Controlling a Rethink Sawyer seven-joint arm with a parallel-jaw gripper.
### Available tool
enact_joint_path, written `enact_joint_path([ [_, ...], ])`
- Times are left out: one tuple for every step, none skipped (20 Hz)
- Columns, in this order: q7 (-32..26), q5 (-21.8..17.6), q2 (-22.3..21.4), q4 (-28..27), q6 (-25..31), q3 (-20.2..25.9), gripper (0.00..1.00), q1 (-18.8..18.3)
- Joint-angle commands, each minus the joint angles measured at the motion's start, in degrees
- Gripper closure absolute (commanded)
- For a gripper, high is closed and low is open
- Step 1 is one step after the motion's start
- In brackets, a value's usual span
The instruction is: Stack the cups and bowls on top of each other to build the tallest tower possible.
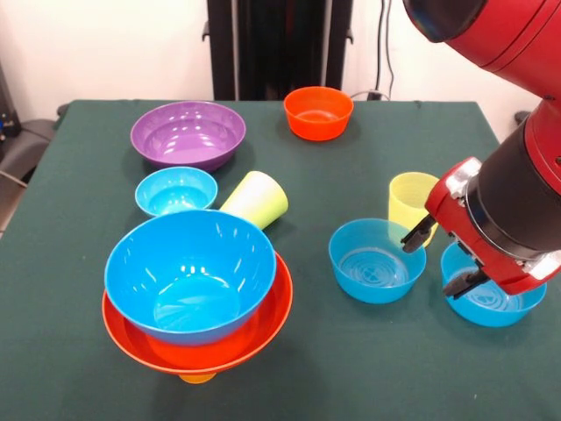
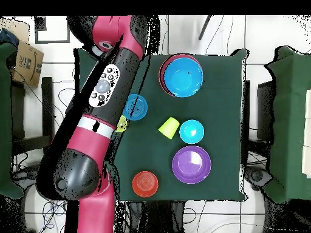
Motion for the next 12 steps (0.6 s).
enact_joint_path([
  [15.0, -0.1, -1.2, -3.7, 6.4, 3.0, 0.00, 0.0],
  [15.5, 0.1, -1.1, -3.7, 6.5, 3.0, 0.00, 0.1],
  [16.0, 0.2, -1.0, -3.4, 6.5, 3.1, 0.00, 0.3],
  [16.6, 0.2, -1.0, -3.3, 6.4, 3.0, 0.00, 0.4],
  [17.2, 0.3, -1.0, -3.1, 6.3, 2.9, 0.00, 0.5],
  [17.6, 0.3, -0.9, -3.1, 6.2, 2.7, 0.00, 0.6],
  [18.6, 0.5, -0.8, -3.2, 6.0, 2.2, 0.00, 0.5],
  [19.3, 0.6, -0.8, -3.3, 6.0, 2.0, 0.00, 0.5],
  [20.4, 0.7, -0.7, -3.2, 5.7, 1.7, 0.00, 0.7],
  [21.7, 0.7, -0.7, -3.0, 5.7, 1.6, 0.00, 0.9],
  [22.9, 0.7, -0.7, -2.7, 5.7, 1.4, 0.00, 1.2],
  [23.6, 0.5, -0.8, -2.6, 5.6, 1.1, 0.00, 1.4],
])
